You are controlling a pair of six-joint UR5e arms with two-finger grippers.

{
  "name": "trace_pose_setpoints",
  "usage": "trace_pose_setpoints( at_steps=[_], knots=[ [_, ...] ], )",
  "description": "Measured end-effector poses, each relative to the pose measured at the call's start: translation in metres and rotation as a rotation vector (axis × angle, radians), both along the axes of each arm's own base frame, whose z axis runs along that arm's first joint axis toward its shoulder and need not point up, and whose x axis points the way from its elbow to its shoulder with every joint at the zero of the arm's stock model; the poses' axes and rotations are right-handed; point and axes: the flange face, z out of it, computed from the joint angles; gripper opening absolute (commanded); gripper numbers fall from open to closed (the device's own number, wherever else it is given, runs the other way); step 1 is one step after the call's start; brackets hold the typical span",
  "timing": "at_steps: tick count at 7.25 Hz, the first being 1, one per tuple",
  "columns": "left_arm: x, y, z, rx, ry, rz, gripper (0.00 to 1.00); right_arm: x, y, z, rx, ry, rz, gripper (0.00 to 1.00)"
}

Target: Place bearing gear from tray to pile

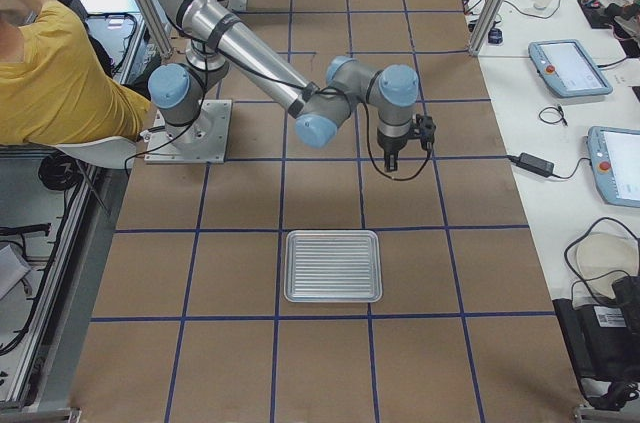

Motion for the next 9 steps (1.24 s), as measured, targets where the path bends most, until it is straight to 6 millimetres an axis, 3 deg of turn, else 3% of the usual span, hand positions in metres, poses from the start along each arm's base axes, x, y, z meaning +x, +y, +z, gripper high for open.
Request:
trace_pose_setpoints(
  at_steps=[1, 3, 5, 6, 8, 9],
  knots=[
    [-0.009, -0.010, 0.008, -0.027, 0.000, 0.004, 1.00, 0.071, 0.003, 0.003, 0.003, -0.025, -0.065, 0.00],
    [-0.048, -0.040, 0.038, -0.077, -0.038, -0.027, 1.00, 0.204, 0.030, -0.006, 0.029, -0.066, -0.164, 0.00],
    [-0.077, -0.053, 0.062, -0.099, -0.053, -0.035, 1.00, 0.331, 0.074, -0.038, 0.030, -0.086, -0.180, 0.00],
    [-0.096, -0.055, 0.077, -0.115, -0.049, -0.051, 1.00, 0.383, 0.097, -0.058, 0.024, -0.095, -0.165, 0.00],
    [-0.155, -0.063, 0.103, -0.168, -0.027, -0.081, 1.00, 0.453, 0.119, -0.087, -0.004, -0.133, -0.207, 0.00],
    [-0.188, -0.068, 0.109, -0.189, -0.017, -0.076, 1.00, 0.490, 0.132, -0.098, -0.013, -0.151, -0.203, 0.07]
  ],
)
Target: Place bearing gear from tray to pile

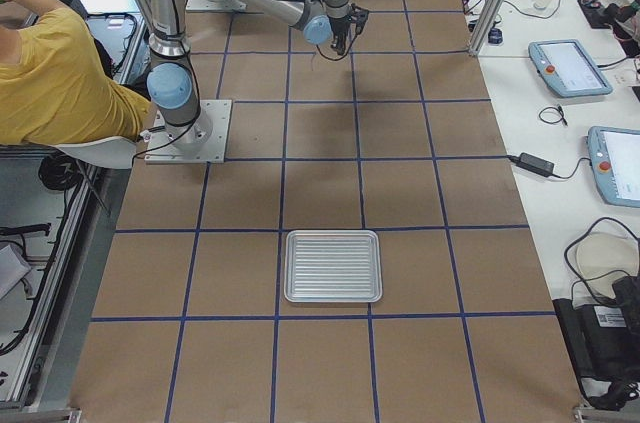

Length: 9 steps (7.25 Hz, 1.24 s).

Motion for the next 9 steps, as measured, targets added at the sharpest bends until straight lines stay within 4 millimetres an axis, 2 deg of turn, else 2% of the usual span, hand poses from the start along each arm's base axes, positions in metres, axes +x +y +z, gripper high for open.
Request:
trace_pose_setpoints(
  at_steps=[1, 2, 3, 4, 5, 6, 7, 8, 9],
  knots=[
    [-0.035, -0.004, 0.003, -0.013, 0.002, 0.001, 1.00, 0.040, 0.017, -0.009, -0.001, -0.015, 0.011, 0.27],
    [-0.069, -0.006, 0.004, -0.021, 0.001, -0.012, 1.00, 0.072, 0.030, -0.016, 0.006, -0.040, -0.009, 0.99],
    [-0.091, -0.006, 0.003, -0.027, 0.001, -0.027, 1.00, 0.091, 0.038, -0.022, 0.018, -0.074, -0.042, 1.00],
    [-0.100, -0.007, 0.003, -0.033, 0.000, -0.036, 1.00, 0.099, 0.039, -0.024, 0.032, -0.103, -0.062, 1.00],
    [-0.104, -0.007, 0.004, -0.038, 0.000, -0.040, 1.00, 0.097, 0.035, -0.021, 0.030, -0.113, -0.069, 1.00],
    [-0.106, -0.006, 0.006, -0.042, 0.001, -0.042, 1.00, 0.081, 0.020, -0.014, 0.017, -0.110, -0.062, 1.00],
    [-0.110, -0.006, 0.007, -0.046, 0.006, -0.046, 1.00, 0.048, -0.003, -0.002, 0.004, -0.094, -0.045, 1.00],
    [-0.122, -0.004, 0.008, -0.051, 0.030, -0.060, 1.00, 0.000, -0.030, 0.015, -0.006, -0.071, -0.018, 1.00],
    [-0.144, 0.000, 0.008, -0.054, 0.063, -0.087, 1.00, -0.060, -0.055, 0.037, -0.008, -0.041, 0.019, 1.00]
  ],
)
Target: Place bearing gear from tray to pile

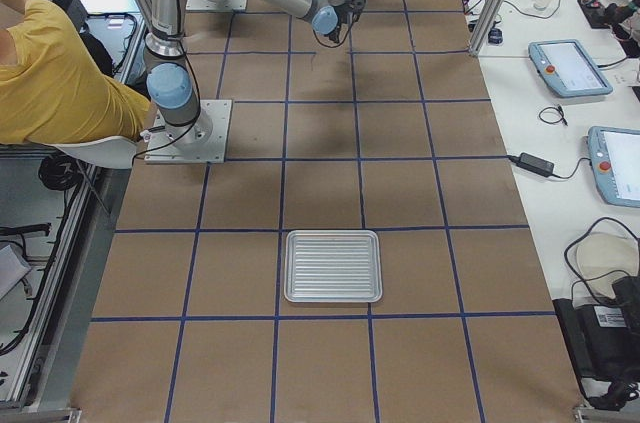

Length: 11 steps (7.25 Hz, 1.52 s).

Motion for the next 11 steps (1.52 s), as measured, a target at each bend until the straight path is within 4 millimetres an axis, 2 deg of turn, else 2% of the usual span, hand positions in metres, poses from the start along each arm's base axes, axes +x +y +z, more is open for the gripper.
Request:
trace_pose_setpoints(
  at_steps=[1, 2, 3, 4, 5, 7, 8, 9, 10, 11],
  knots=[
    [-0.032, 0.005, -0.001, 0.002, 0.018, -0.038, 1.00, -0.067, -0.018, 0.027, 0.002, 0.035, 0.058, 1.00],
    [-0.071, 0.016, -0.006, 0.014, 0.023, -0.065, 1.00, -0.135, -0.028, 0.056, -0.001, 0.064, 0.109, 1.00],
    [-0.111, 0.030, -0.017, 0.027, 0.021, -0.086, 1.00, -0.192, -0.032, 0.078, 0.003, 0.078, 0.110, 1.00],
    [-0.142, 0.046, -0.036, 0.034, 0.019, -0.112, 1.00, -0.229, -0.032, 0.095, 0.011, 0.096, 0.106, 1.00],
    [-0.165, 0.061, -0.060, 0.039, 0.017, -0.137, 1.00, -0.246, -0.028, 0.115, 0.033, 0.127, 0.110, 1.00],
    [-0.192, 0.084, -0.098, 0.068, 0.016, -0.171, 1.00, -0.249, 0.000, 0.160, 0.097, 0.160, 0.119, 1.00],
    [-0.199, 0.090, -0.113, 0.092, 0.013, -0.183, 1.00, -0.237, 0.015, 0.175, 0.110, 0.163, 0.138, 1.00],
    [-0.202, 0.094, -0.126, 0.116, 0.010, -0.189, 1.00, -0.211, 0.025, 0.185, 0.113, 0.174, 0.191, 1.00],
    [-0.203, 0.095, -0.136, 0.135, 0.006, -0.194, 0.95, -0.187, 0.029, 0.193, 0.117, 0.193, 0.263, 1.00],
    [-0.204, 0.096, -0.144, 0.150, 0.001, -0.196, 0.94, -0.176, 0.021, 0.203, 0.120, 0.204, 0.325, 1.00]
  ],
)
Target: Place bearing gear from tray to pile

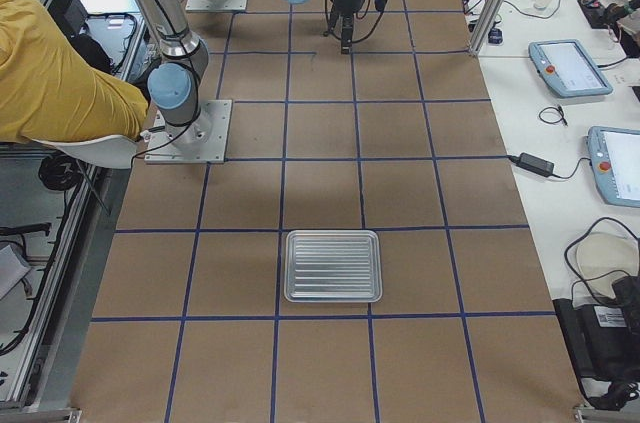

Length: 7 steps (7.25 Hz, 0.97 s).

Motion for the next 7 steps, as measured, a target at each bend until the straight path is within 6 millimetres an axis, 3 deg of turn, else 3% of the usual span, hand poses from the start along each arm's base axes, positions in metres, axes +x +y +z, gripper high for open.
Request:
trace_pose_setpoints(
  at_steps=[1, 2, 3, 4, 5, 6, 7],
  knots=[
    [0.000, 0.001, -0.005, 0.010, -0.004, -0.002, 0.84, 0.006, -0.016, 0.012, -0.001, 0.000, 0.038, 1.00],
    [0.000, 0.002, -0.009, 0.019, -0.007, -0.002, 0.82, 0.013, -0.030, 0.018, 0.002, -0.001, 0.061, 1.00],
    [0.000, 0.003, -0.013, 0.028, -0.011, -0.001, 0.81, 0.023, -0.033, 0.017, 0.008, 0.000, 0.077, 1.00],
    [0.000, 0.003, -0.017, 0.035, -0.015, 0.000, 0.71, 0.031, -0.033, 0.010, 0.020, 0.004, 0.089, 1.00],
    [0.000, 0.003, -0.020, 0.040, -0.017, 0.000, 0.46, 0.034, -0.031, 0.006, 0.026, 0.005, 0.097, 1.00],
    [0.000, 0.003, -0.021, 0.043, -0.017, 0.001, 0.38, 0.035, -0.030, 0.005, 0.027, 0.002, 0.101, 1.00],
    [0.000, 0.003, -0.021, 0.047, -0.019, 0.001, 0.05, 0.035, -0.030, 0.006, 0.024, 0.000, 0.102, 1.00]
  ],
)
